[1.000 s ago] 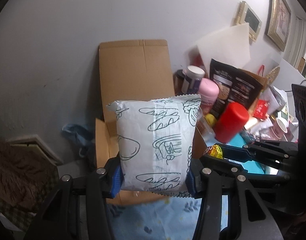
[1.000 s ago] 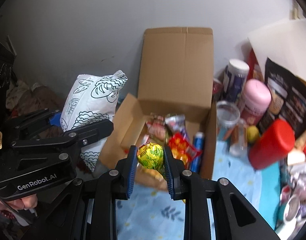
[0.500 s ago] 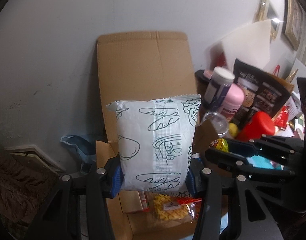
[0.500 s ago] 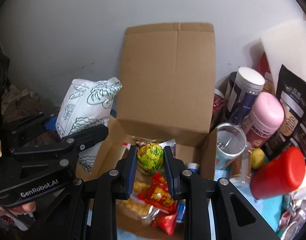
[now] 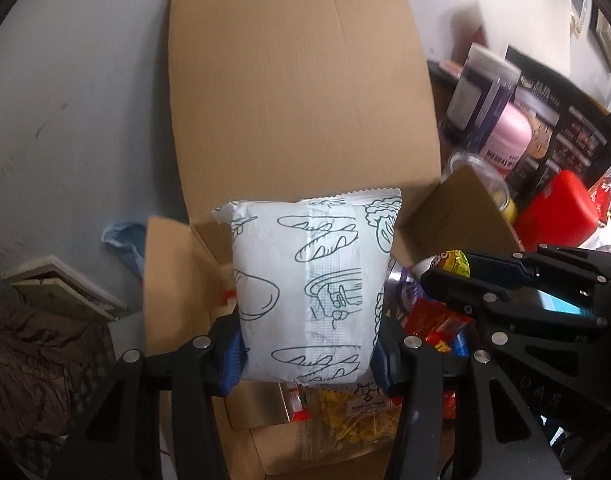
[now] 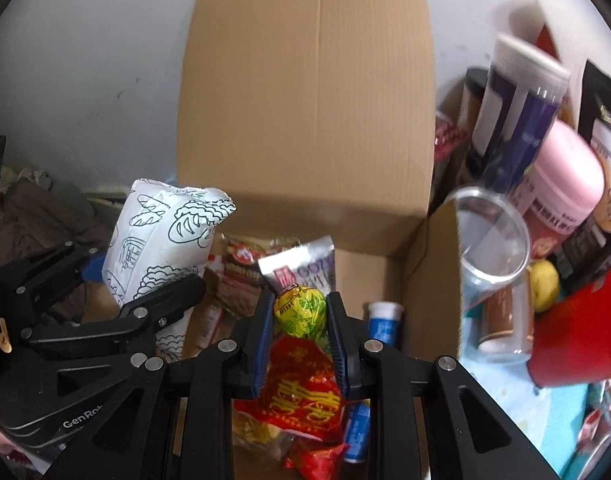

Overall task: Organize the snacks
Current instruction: 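Carry the bread packet with the left gripper while the right carries the lollipop into the box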

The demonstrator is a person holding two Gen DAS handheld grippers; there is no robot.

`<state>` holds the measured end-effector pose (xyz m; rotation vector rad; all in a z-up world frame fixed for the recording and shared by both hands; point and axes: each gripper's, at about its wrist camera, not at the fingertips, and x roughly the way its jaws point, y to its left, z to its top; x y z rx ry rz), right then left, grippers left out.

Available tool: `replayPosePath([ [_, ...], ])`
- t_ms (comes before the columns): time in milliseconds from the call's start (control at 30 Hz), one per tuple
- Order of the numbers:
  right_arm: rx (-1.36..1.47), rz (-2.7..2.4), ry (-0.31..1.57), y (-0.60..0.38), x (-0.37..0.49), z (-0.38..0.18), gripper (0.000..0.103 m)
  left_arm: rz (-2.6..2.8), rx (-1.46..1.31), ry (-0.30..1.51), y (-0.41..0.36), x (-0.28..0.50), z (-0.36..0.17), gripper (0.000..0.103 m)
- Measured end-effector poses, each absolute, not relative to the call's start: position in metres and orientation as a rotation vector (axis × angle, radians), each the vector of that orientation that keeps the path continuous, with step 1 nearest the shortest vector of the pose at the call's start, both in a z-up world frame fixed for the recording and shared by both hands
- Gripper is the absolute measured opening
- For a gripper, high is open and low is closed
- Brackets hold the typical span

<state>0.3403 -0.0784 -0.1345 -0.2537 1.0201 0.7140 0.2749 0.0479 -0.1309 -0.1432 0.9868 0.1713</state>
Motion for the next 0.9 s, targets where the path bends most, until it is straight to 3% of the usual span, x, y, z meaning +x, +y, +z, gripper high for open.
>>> replayPosePath([
  [433,-0.344,0.679,1.053,-0.083,0.331,-0.171,0.026,0.190,-0.187,1.128,0.049,0.270,-0.183,0.050],
  [900,-0.401,0.670,1.111,-0.068,0.346,-0.178,0.027,0.231,-0.105,1.188,0.037,0.293,-0.187,0.051],
])
